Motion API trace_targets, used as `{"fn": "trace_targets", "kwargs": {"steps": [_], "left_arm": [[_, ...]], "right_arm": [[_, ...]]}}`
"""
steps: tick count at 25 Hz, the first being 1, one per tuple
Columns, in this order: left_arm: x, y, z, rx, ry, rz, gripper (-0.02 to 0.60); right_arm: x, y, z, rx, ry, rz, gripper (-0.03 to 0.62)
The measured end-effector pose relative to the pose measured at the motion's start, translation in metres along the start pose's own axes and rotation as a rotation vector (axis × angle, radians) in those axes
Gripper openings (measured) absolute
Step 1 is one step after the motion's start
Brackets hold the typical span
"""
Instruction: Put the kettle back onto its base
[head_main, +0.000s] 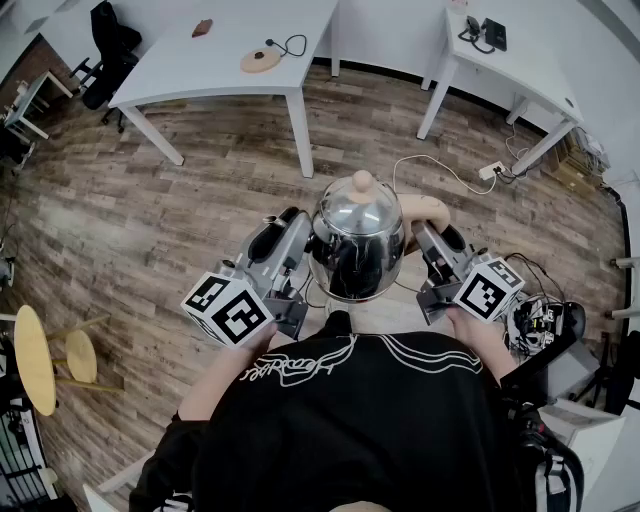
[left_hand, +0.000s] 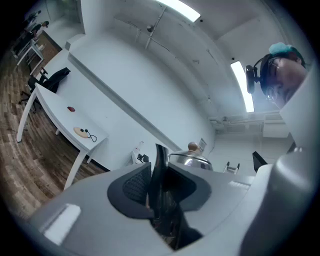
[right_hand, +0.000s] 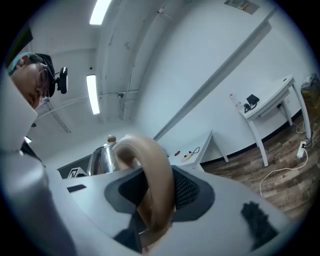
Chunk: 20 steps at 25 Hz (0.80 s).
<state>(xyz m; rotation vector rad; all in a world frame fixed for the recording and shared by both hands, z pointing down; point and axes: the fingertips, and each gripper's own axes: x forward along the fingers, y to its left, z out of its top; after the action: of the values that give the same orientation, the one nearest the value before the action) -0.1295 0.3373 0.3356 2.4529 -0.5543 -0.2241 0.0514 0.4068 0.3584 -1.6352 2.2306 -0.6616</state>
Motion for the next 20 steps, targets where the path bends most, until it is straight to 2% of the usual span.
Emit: {"fn": "trace_targets", "kwargs": {"steps": [4, 9, 16, 20], "left_arm": [[0.050, 0.056, 0.041, 0.004, -0.009, 0.005, 0.087], [0.099, 0.097, 0.083, 0.029, -0.017, -0.011, 0.087], [0.128, 0.125, 0.105, 0.033, -0.026, -0.006, 0.087], [0.142, 0.150, 0.117, 0.033, -0.056, 0.037, 0.087]], "right_arm": [[0.072, -0.030, 0.021, -0.003, 0.006, 0.012, 0.132], [0.133, -0.057, 0.049, -0.006, -0.016, 0.014, 0.132], [0.178, -0.078, 0.066, -0.009, -0.005, 0.044, 0.132], [0.213, -0.094, 0.069, -0.010, 0.020, 0.089, 0.132]]}}
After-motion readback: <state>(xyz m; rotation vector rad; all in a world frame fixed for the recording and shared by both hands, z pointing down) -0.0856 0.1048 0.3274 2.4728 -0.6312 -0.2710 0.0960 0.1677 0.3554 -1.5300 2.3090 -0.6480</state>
